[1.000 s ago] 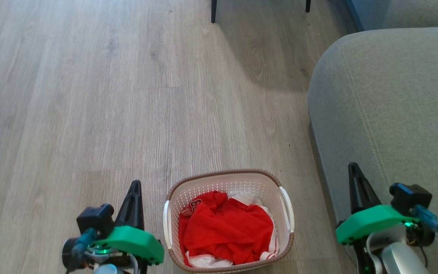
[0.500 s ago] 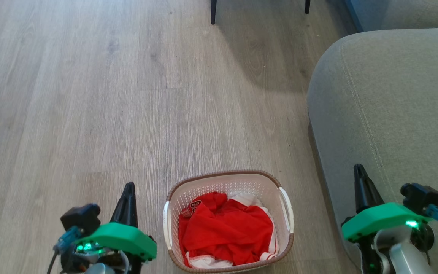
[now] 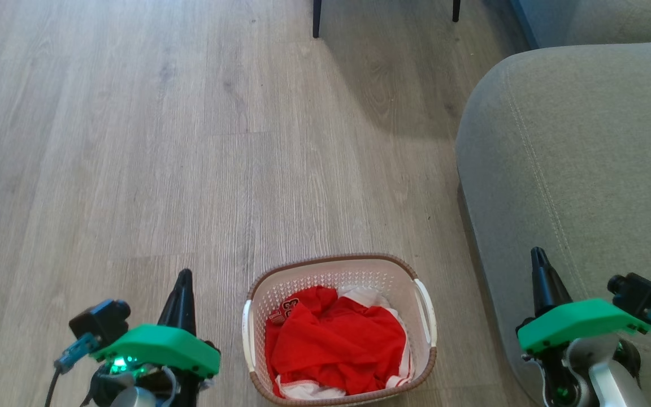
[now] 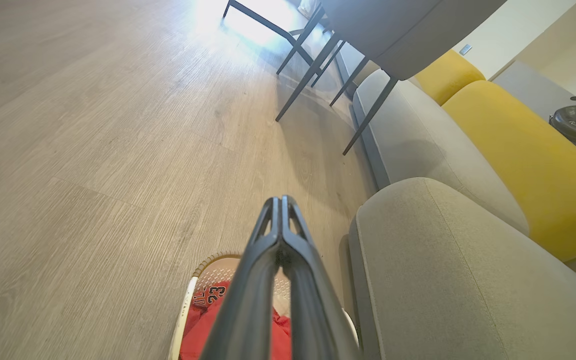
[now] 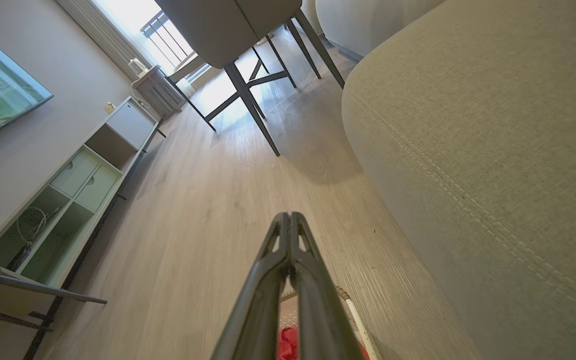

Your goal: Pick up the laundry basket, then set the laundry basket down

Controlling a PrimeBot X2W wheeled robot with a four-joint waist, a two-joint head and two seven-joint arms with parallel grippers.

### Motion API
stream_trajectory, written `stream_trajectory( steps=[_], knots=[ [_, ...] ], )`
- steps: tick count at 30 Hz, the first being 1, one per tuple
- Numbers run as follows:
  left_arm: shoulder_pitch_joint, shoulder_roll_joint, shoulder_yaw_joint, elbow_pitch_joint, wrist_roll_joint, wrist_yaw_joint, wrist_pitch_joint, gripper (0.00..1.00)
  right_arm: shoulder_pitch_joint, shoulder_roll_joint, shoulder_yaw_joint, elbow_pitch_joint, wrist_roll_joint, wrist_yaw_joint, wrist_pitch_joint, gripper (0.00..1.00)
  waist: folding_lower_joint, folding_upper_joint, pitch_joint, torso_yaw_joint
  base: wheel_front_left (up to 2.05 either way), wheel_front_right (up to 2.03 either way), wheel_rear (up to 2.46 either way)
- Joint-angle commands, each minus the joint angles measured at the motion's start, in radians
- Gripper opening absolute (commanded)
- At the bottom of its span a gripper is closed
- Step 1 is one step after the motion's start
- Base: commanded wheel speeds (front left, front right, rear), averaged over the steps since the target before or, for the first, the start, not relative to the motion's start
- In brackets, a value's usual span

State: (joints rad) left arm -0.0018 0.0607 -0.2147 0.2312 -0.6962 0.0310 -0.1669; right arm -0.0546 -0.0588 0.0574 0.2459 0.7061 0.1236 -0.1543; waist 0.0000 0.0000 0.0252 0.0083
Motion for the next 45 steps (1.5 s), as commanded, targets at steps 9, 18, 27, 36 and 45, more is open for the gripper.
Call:
stream_trajectory(
  steps=[9, 18, 27, 36, 45],
  knots=[
    [-0.056, 0.016, 0.047, -0.026, -0.117, -0.023, 0.026, 0.0, -0.042, -0.015, -0.016, -0.024, 0.116, 0.003, 0.026, 0.0, 0.0, 0.0, -0.002, -0.001, 0.0, 0.0, 0.0],
    [-0.062, 0.018, 0.073, -0.022, -0.217, -0.04, 0.05, 0.0, -0.043, -0.016, -0.029, -0.022, 0.212, 0.003, 0.05, 0.0, 0.0, 0.0, -0.005, -0.002, 0.0, 0.0, 0.0],
    [-0.067, 0.02, 0.1, -0.018, -0.316, -0.056, 0.075, 0.0, -0.044, -0.016, -0.043, -0.02, 0.309, 0.004, 0.075, 0.0, 0.0, 0.0, -0.007, -0.003, 0.0, 0.0, 0.0],
    [-0.072, 0.02, 0.128, -0.013, -0.414, -0.072, 0.101, 0.0, -0.045, -0.016, -0.058, -0.017, 0.405, 0.004, 0.1, 0.0, 0.0, 0.0, -0.009, -0.004, 0.0, 0.0, 0.0],
    [-0.077, 0.021, 0.153, -0.009, -0.501, -0.087, 0.124, 0.0, -0.046, -0.016, -0.071, -0.015, 0.49, 0.005, 0.123, 0.0, 0.0, 0.0, -0.011, -0.004, 0.0, 0.0, 0.0]
  ],
)
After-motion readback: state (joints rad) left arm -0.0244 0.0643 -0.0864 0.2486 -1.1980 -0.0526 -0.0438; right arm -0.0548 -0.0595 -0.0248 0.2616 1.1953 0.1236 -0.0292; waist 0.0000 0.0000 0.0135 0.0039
